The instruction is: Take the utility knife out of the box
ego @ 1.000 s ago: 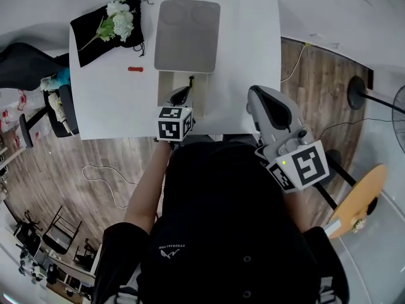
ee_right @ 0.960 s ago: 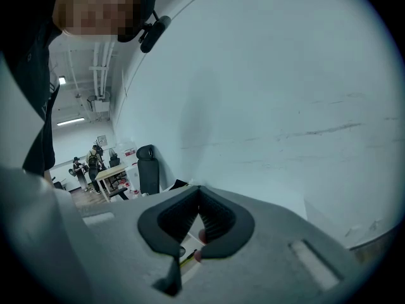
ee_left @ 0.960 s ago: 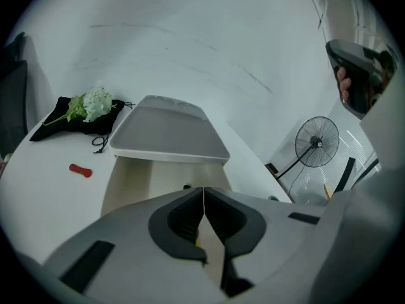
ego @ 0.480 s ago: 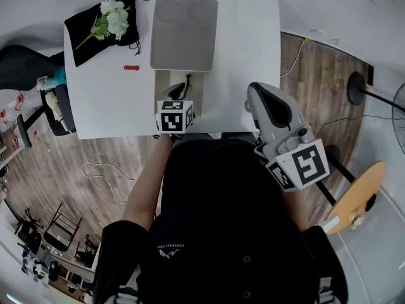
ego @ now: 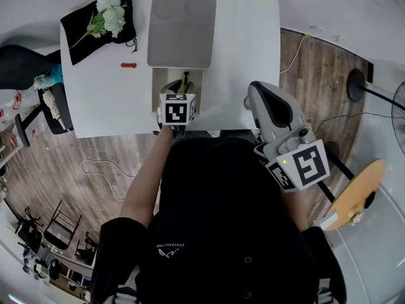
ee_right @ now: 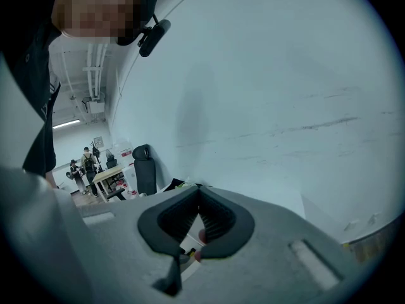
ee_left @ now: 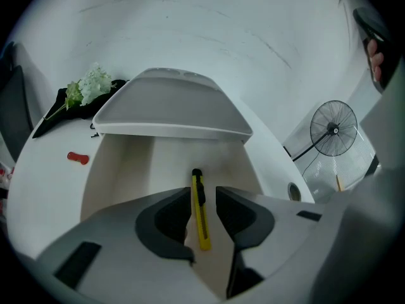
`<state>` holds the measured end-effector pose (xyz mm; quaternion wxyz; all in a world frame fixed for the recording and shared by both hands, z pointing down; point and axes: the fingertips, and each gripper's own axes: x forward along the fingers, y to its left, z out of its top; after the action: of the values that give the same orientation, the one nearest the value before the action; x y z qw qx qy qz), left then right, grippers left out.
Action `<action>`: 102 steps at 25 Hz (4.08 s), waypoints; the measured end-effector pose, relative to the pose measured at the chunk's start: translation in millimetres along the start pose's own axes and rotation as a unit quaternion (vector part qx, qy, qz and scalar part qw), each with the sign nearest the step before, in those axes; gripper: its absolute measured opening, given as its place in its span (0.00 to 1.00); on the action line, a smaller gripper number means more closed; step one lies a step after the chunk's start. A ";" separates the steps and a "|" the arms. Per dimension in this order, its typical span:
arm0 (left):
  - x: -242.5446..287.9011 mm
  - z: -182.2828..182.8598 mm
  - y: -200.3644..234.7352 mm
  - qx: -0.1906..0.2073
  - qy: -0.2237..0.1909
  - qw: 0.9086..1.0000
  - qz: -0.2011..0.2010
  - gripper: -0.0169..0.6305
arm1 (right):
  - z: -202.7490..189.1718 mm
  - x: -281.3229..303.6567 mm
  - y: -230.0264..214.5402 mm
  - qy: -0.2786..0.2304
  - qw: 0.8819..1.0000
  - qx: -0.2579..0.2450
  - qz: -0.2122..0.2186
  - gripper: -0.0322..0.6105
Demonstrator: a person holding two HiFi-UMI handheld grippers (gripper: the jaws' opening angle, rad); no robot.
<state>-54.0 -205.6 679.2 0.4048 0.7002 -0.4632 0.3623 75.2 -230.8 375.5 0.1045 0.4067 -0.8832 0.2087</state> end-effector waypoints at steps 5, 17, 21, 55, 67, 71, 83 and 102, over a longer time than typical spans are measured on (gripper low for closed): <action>6.5 -1.3 3.1 0.002 0.014 1.000 0.017 0.20 | 0.3 -3.3 -4.1 -0.001 1.000 0.003 -0.008 0.06; 9.1 1.1 8.0 0.007 0.015 0.999 0.046 0.12 | -1.2 -10.0 -5.4 -0.007 1.000 0.006 -0.016 0.06; 9.0 1.0 8.8 0.010 0.015 0.999 0.049 0.11 | -1.6 -11.2 -2.5 -0.008 1.000 0.006 -0.018 0.06; -60.6 22.9 5.7 0.016 -0.083 0.996 0.013 0.10 | -13.2 -39.0 38.5 -0.032 0.999 -0.001 -0.036 0.06; -122.5 43.2 -2.6 0.030 -0.159 0.987 -0.010 0.10 | -24.9 -34.6 64.6 -0.029 0.999 -0.003 -0.024 0.06; -146.9 52.2 -4.2 0.045 -0.190 0.981 -0.011 0.10 | -27.6 -30.4 73.8 -0.030 0.999 -0.008 -0.018 0.06; -215.6 57.7 2.2 0.054 -0.269 0.961 -0.026 0.10 | -48.2 -17.2 107.1 -0.027 1.000 -0.009 -0.003 0.06; -281.0 80.1 -26.3 0.122 -0.379 0.915 -0.067 0.10 | -34.6 -29.6 106.7 -0.058 0.997 -0.018 -0.051 0.06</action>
<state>-105.3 -171.6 392.3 0.1331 0.8583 -0.4864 0.0953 13.5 -133.0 365.6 0.0707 0.4610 -0.8694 0.1628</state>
